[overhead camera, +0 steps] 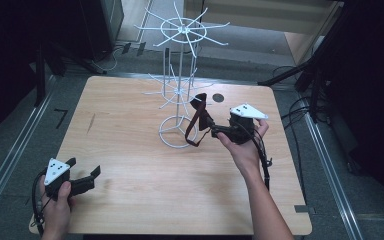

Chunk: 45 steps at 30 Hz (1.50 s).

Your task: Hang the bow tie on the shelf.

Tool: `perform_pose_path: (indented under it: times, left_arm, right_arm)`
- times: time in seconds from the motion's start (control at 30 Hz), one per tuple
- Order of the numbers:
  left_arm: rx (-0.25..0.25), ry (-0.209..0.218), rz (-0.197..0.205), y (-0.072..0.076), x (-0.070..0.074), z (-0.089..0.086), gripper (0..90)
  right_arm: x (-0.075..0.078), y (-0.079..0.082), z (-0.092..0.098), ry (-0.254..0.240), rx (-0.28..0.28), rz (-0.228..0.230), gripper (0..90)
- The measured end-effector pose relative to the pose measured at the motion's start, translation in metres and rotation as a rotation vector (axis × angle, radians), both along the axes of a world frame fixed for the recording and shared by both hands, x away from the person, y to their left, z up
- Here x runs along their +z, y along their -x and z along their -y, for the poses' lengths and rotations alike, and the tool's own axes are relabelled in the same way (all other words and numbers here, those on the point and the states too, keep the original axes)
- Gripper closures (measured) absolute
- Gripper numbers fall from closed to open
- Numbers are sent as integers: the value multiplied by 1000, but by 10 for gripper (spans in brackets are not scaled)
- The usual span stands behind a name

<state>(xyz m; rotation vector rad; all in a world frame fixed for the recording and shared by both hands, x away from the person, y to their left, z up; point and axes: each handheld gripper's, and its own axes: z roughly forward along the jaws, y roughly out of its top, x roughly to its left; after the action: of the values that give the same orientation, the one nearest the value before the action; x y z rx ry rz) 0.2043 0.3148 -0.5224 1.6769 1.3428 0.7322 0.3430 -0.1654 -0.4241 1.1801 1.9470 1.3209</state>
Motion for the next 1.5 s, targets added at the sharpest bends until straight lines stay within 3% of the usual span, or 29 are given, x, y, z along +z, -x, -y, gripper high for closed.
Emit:
perform_pose_path:
  times: [0.17,0.43,1.13,1.5]
  left_arm:
    - [0,-3,0,0,0,0,88]
    - [-1,-4,0,0,0,0,89]
    - [6,-3,7,1,0,0,89]
    - [9,1,6,1,0,0,89]
  right_arm:
    - [-7,11,19,-30,-22,-14,80]
    - [-23,26,47,-35,-53,-43,32]
    - [-70,66,107,-61,-149,-95,36]
    - [-99,87,133,-42,-193,-137,40]
